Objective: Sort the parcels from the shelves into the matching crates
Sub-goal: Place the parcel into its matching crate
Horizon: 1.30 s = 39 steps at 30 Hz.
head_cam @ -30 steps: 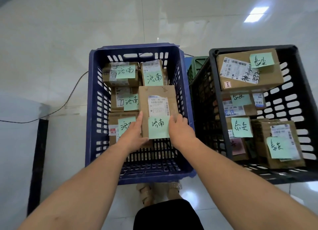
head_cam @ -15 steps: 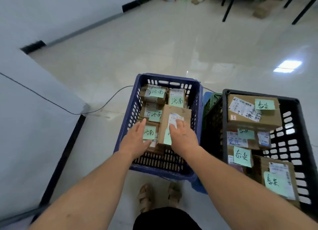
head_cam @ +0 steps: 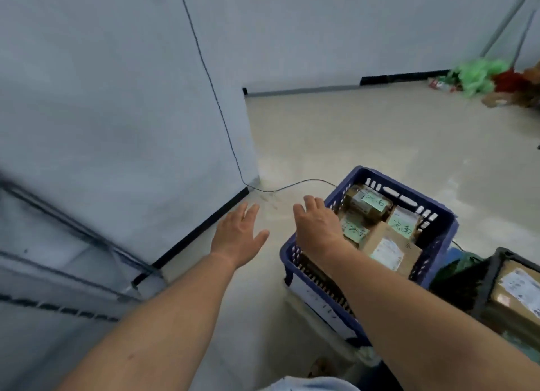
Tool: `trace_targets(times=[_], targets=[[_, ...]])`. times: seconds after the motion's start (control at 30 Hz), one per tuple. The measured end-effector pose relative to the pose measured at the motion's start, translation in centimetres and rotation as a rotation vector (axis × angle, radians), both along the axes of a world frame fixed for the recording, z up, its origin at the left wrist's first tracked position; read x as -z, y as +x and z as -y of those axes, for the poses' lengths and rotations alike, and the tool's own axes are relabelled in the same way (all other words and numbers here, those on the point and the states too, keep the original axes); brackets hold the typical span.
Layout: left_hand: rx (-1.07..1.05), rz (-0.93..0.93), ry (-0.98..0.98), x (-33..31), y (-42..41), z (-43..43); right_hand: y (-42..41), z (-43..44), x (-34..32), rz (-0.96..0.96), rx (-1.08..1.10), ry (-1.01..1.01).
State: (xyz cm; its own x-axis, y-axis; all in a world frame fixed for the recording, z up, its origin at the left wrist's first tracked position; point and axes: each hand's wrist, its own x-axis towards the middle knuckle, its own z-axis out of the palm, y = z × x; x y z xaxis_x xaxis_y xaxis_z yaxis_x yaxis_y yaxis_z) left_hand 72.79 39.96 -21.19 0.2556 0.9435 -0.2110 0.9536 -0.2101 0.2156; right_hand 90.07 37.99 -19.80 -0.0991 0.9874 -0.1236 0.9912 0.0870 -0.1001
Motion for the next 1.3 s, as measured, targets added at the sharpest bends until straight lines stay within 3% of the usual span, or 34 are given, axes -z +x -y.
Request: trace_targets(times=[0.37, 0.87, 1.1, 1.3], targets=[[-0.447, 0.003, 0.084, -3.5, -18.5, 16.1, -19.5, 8.9, -3.9, 0.019, -0.439, 0.08], [-0.906, -0.124, 0.143, -5.5, -35.1, 41.3, -39.6, 25.8, -8.2, 0.062, -0.962, 0.185], [-1.147, -0.208, 0.239, -5.6, -41.2, 48.2, -49.1, 30.6, -8.8, 0.117, -1.22, 0.246], [-1.332, -0.245, 0.159, -6.0, -47.7, 51.9, -58.5, 32.4, -8.7, 0.096, -1.395, 0.262]])
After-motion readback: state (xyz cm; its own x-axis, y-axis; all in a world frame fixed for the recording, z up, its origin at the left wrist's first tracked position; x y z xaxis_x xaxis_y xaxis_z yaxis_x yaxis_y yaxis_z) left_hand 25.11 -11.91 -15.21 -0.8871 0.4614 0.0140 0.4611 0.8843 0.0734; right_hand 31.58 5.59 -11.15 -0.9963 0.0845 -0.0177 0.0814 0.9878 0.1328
